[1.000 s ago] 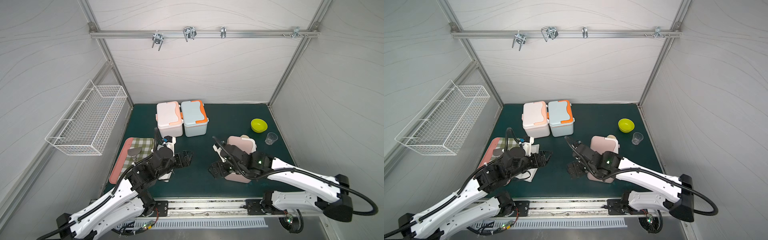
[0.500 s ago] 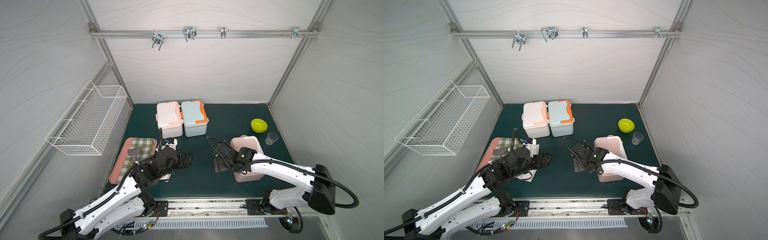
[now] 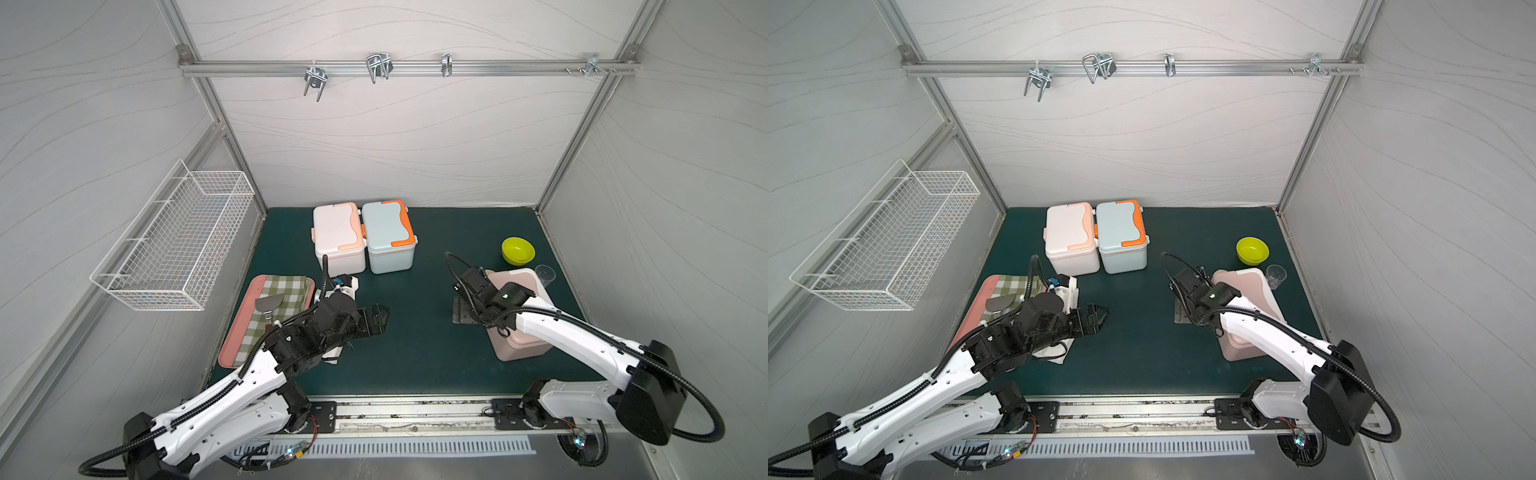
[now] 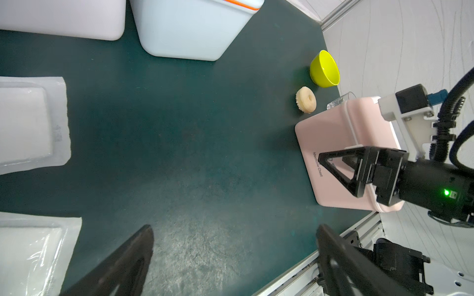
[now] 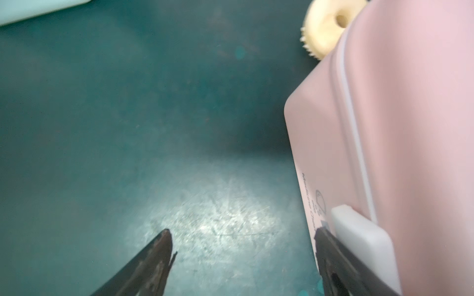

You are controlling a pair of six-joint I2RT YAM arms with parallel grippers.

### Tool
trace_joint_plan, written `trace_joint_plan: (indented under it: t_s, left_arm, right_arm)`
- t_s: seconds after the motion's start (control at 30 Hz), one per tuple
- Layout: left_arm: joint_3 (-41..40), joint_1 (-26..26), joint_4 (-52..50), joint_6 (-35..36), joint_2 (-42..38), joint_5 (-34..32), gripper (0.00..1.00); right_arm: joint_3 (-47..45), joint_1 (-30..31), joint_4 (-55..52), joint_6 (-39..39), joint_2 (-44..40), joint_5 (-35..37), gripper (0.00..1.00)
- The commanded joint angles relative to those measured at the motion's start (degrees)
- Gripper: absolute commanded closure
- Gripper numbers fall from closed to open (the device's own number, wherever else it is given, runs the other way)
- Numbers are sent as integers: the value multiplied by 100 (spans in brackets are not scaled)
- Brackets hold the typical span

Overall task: Open first aid kits and take out gauze
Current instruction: Move the first aid kit to the center of the board.

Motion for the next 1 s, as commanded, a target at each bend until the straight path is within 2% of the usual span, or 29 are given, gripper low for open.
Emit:
trace_joint_plan:
  t_s: [0.0, 0.3, 0.5, 0.6, 0.73, 0.83, 0.97]
  left_arm:
    - [28, 29, 239, 19, 21, 5, 1]
    - [234, 38, 26, 142, 82, -123, 1]
    - [522, 151, -200, 309, 316, -127, 1]
    - [827, 361, -416, 451, 509, -67, 1]
    - [1341, 857, -551, 658, 894, 305, 1]
    - [1934, 1199, -733, 862, 1363, 532, 1]
    - [2834, 1565, -939, 1159, 2143, 637, 1]
  right_arm:
    - [-121, -468, -113, -195, -145, 158, 13]
    - [-342, -1865, 92, -822, -479, -291, 13]
    - [-186, -2016, 78, -946, -645, -698, 12]
    - [-79, -2009, 155, -1168, -819, -1338, 12]
    - [-83, -1966, 811, -1550, -1060, -2659, 12]
    - [126, -1965, 1254, -1727, -845, -3650, 12]
    - [591, -1956, 1781, -1761, -221, -4600, 17]
